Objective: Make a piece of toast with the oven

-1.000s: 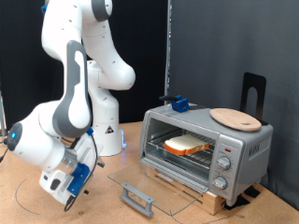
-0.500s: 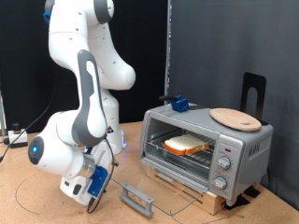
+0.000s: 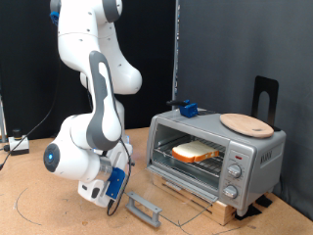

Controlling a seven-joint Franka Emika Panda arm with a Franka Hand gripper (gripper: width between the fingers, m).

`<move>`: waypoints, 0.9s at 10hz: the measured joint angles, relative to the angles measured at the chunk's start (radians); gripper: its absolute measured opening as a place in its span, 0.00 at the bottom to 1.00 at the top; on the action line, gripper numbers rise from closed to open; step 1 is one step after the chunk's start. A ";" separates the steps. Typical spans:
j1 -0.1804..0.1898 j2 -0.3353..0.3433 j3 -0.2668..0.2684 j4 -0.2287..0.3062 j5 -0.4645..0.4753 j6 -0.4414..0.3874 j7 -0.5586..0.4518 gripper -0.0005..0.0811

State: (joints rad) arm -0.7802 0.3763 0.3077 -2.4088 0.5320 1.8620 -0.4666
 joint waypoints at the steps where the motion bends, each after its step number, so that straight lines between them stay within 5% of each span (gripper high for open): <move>1: -0.004 -0.015 0.000 -0.001 0.001 -0.026 0.000 0.99; 9: -0.006 -0.202 0.063 -0.026 0.133 -0.177 -0.106 0.99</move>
State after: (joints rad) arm -0.7860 0.1739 0.3703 -2.4352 0.6646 1.6849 -0.5730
